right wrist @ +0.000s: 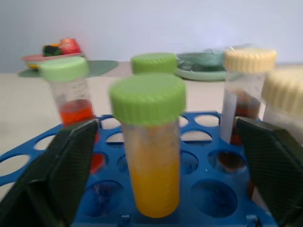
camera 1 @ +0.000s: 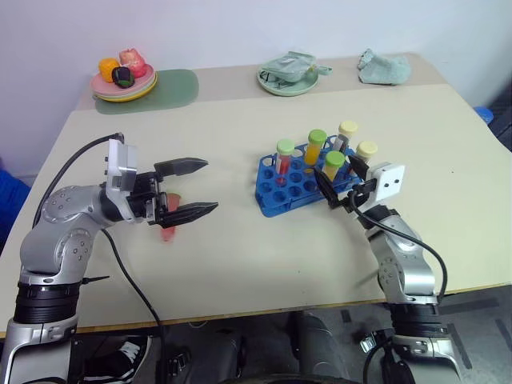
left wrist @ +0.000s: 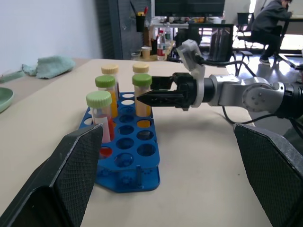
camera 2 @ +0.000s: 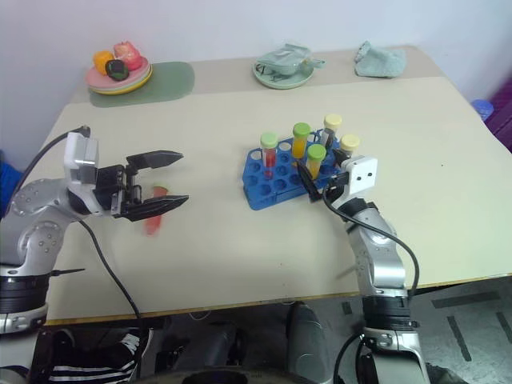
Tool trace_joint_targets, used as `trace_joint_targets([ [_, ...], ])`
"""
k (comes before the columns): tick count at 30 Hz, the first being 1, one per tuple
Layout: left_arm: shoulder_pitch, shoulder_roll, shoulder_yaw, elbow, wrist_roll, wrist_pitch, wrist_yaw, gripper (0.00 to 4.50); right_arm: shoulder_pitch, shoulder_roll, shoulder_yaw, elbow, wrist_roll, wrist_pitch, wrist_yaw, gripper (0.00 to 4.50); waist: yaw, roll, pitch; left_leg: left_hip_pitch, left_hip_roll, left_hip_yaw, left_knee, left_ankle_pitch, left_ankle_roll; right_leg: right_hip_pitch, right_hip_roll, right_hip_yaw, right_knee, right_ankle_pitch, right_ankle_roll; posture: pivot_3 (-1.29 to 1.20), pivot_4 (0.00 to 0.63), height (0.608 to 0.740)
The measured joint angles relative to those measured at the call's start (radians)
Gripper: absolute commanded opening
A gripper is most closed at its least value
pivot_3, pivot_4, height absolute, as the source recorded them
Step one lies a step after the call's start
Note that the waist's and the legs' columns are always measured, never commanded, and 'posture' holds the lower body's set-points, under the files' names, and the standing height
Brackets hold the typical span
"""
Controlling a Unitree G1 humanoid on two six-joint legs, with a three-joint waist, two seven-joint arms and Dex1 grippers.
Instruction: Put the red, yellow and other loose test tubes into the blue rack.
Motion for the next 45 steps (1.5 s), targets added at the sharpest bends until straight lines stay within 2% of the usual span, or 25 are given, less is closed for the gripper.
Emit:
trace_joint_targets([
  [4,0.018,0.006,0.003,0.015,0.004,-0.004,-0.007,4.5,0.064,-0.155,-0.048,-0.127,0.121,0.108,0.125,4.44,0.005,0.0,0.0,-0.001,0.0,0.0,0.0,0.0,0.0,0.0,0.0,0.0,0.0,0.0,0.0,0.0,0.15,0.74],
  [9,0.023,0.026,0.003,0.021,0.019,-0.001,-0.004,4.5,0.15,-0.43,-0.213,-0.252,0.357,0.325,0.314,4.44,0.007,0.0,0.0,0.001,0.001,0.0,0.0,-0.001,0.001,0.002,0.0,0.0,-0.001,0.0,0.0,0.0,0.15,0.74],
  [14,0.012,0.035,0.002,0.025,0.042,0.014,0.044,4.5,0.129,-0.652,-0.276,-0.295,0.505,0.459,0.531,4.44,0.005,-0.001,0.0,0.003,0.002,0.001,0.0,-0.001,0.002,0.004,0.0,0.0,-0.002,0.0,0.0,0.0,0.15,0.74],
  [17,0.029,0.087,0.027,0.013,0.04,0.059,0.074,4.5,0.05,-0.721,-0.248,-0.279,0.52,0.494,0.618,4.44,0.005,-0.001,0.001,0.003,0.002,0.002,0.0,-0.001,0.002,0.004,0.0,0.0,-0.002,0.0,0.0,0.0,0.15,0.74],
  [22,0.106,0.197,0.113,-0.07,0.027,0.256,0.218,4.5,-0.08,-0.723,-0.14,-0.198,0.496,0.496,0.693,4.44,0.01,-0.002,0.001,0.002,0.002,0.001,0.0,-0.001,0.003,0.004,0.0,0.0,-0.002,0.0,0.0,0.0,0.15,0.74],
  [26,0.109,0.255,0.159,-0.138,0.022,0.423,0.36,4.5,-0.116,-0.662,-0.075,-0.188,0.475,0.488,0.706,4.44,0.022,-0.003,0.002,0.002,0.002,0.001,0.001,-0.001,0.002,0.003,-0.001,0.0,-0.001,0.0,0.0,0.0,0.15,0.74],
  [29,0.064,0.292,0.175,-0.175,-0.003,0.64,0.506,4.5,-0.14,-0.618,-0.037,-0.194,0.468,0.488,0.698,4.44,0.029,-0.003,0.002,0.002,0.001,0.0,0.001,-0.001,0.002,0.003,-0.001,0.0,-0.001,0.0,0.0,0.0,0.15,0.74],
  [34,-0.096,0.287,0.179,-0.207,-0.037,1.023,0.704,4.5,-0.164,-0.604,-0.033,-0.196,0.466,0.487,0.694,4.44,0.029,-0.004,0.002,0.001,0.001,-0.001,0.001,-0.001,0.002,0.003,-0.001,0.0,-0.001,0.0,0.0,0.0,0.15,0.74],
  [38,-0.243,0.268,0.109,-0.151,-0.035,1.24,0.772,4.5,-0.164,-0.588,-0.031,-0.191,0.45,0.474,0.704,4.44,0.026,-0.004,0.002,0.002,0.0,-0.001,0.001,-0.001,0.001,0.003,-0.001,0.0,0.0,0.0,0.0,0.0,0.15,0.74],
  [42,-0.341,0.283,0.004,0.04,-0.092,1.263,0.869,4.5,-0.164,-0.577,-0.032,-0.176,0.437,0.463,0.71,4.44,0.025,-0.004,0.002,0.002,0.001,-0.001,0.0,-0.001,0.0,0.002,0.0,0.0,0.0,0.0,0.0,0.0,0.15,0.74],
  [45,-0.406,0.354,-0.102,0.189,-0.229,1.263,0.935,4.5,-0.164,-0.571,-0.032,-0.172,0.435,0.461,0.707,4.44,0.022,-0.004,0.002,0.0,0.001,-0.001,0.001,-0.001,0.0,0.0,-0.001,0.0,0.0,0.0,0.0,0.0,0.15,0.74],
])
